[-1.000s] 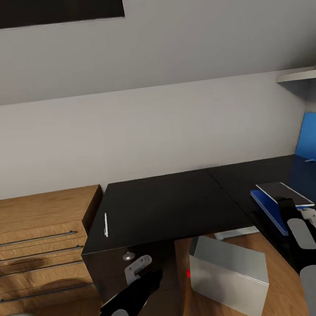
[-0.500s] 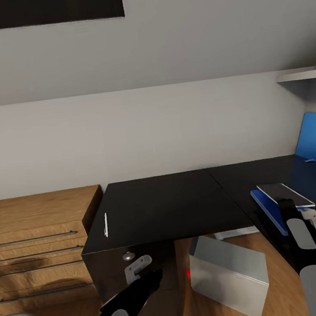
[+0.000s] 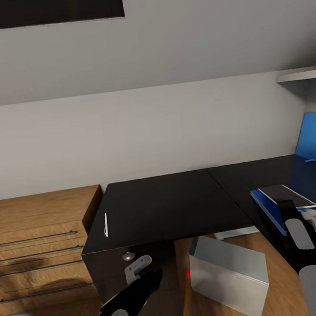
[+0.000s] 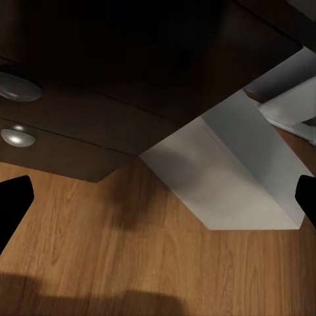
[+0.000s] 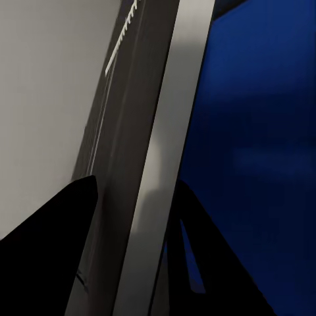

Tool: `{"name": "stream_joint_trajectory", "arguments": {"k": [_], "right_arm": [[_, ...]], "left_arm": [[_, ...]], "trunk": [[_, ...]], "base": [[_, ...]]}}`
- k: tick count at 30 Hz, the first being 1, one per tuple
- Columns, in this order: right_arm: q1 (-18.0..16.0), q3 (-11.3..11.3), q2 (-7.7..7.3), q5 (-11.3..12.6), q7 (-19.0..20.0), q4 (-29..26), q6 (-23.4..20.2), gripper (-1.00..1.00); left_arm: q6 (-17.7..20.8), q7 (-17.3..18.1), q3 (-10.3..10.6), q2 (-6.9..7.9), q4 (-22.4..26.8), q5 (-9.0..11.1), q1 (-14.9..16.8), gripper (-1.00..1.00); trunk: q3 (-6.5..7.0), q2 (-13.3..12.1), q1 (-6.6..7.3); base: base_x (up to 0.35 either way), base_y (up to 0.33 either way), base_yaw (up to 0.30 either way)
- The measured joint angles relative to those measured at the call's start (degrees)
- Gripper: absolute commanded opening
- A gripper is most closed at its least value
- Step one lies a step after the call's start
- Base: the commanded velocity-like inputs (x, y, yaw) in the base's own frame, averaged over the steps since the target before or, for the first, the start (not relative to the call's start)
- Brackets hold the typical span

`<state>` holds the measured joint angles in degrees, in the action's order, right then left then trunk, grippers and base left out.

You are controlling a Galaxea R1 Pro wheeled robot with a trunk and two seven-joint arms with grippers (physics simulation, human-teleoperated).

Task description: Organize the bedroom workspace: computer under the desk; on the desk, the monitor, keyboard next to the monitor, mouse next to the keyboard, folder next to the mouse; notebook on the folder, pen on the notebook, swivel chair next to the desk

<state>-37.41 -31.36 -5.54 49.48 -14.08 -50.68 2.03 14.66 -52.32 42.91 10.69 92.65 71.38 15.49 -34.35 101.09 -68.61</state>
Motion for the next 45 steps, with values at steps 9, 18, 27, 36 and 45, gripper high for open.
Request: {"name": "stream_joint_trajectory", "arguments": {"k": [9,18,27,36,45], "right_arm": [[0.00,0.07,0.02,-0.15,-0.08,-0.01,1.10,-1.00],[0.00,0.07,0.03,-0.16,-0.09,-0.01,1.17,-1.00],[0.00,0.07,0.02,-0.16,-0.12,-0.01,1.18,-1.00],[0.00,0.07,0.03,-0.17,-0.12,-0.02,1.18,-1.00],[0.00,0.07,0.02,-0.17,-0.09,-0.03,1.18,-1.00]], "left_arm": [[0.00,0.00,0.00,0.00,0.00,0.00,0.01,1.00],[0.00,0.00,0.00,0.00,0.00,0.00,0.00,1.00],[0.00,0.00,0.00,0.00,0.00,0.00,0.00,1.00],[0.00,0.00,0.00,0.00,0.00,0.00,0.00,1.00],[0.00,0.00,0.37,0.00,0.00,0.01,0.00,1.00]], "trunk": [[0.00,0.00,0.00],[0.00,0.00,0.00],[0.00,0.00,0.00],[0.00,0.00,0.00],[0.00,0.00,0.00]], "base": [[0.000,0.000,0.000],[0.000,0.000,0.000],[0.000,0.000,0.000],[0.000,0.000,0.000],[0.000,0.000,0.000]]}}
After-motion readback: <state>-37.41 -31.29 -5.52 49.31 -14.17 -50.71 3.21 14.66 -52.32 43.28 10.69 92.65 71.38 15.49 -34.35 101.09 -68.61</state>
